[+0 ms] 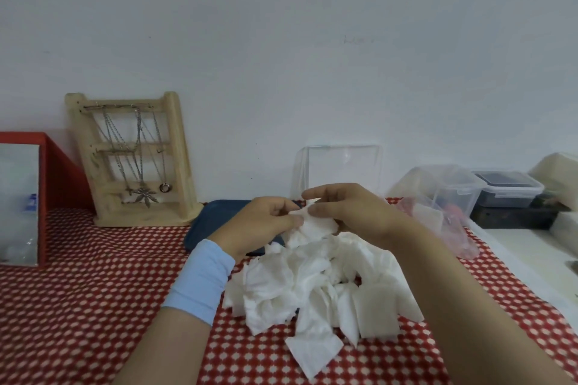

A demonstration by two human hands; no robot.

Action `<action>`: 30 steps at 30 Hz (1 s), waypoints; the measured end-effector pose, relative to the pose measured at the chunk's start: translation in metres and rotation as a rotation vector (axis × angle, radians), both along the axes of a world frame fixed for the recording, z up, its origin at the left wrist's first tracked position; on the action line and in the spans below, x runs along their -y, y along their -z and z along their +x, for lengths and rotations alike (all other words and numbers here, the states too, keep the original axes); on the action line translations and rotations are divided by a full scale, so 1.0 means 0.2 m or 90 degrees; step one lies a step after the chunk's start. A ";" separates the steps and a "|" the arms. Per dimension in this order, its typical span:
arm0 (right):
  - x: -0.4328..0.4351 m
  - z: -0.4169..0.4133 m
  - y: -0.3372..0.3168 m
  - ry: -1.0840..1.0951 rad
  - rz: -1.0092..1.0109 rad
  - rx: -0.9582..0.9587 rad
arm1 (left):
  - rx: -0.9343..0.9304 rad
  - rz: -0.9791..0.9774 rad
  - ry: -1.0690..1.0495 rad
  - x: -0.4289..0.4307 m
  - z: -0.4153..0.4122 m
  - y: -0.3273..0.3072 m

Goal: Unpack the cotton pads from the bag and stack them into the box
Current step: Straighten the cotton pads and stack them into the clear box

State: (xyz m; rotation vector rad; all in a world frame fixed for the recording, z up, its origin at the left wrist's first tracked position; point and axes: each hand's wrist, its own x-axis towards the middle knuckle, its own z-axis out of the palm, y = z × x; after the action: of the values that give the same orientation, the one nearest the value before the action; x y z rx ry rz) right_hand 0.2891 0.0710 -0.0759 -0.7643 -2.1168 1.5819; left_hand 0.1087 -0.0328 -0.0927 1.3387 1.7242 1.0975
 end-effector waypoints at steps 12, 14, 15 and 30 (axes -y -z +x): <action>-0.02 0.02 0.03 0.109 0.058 0.125 | 0.040 -0.054 0.041 0.01 -0.03 0.07; -0.02 0.04 0.03 0.120 0.080 0.160 | 0.031 -0.060 0.026 0.02 -0.03 0.07; -0.02 0.05 0.02 0.132 0.088 0.162 | 0.025 -0.059 0.015 0.02 -0.02 0.06; 0.08 -0.04 0.01 0.207 0.012 -0.061 | 0.349 0.034 -0.013 0.04 0.08 0.00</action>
State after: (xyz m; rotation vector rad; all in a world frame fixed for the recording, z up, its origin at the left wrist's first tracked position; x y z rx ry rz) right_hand 0.2817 0.0543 -0.0778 -0.9512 -1.8278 1.3928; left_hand 0.1244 -0.0410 -0.0920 0.9313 1.3101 1.3747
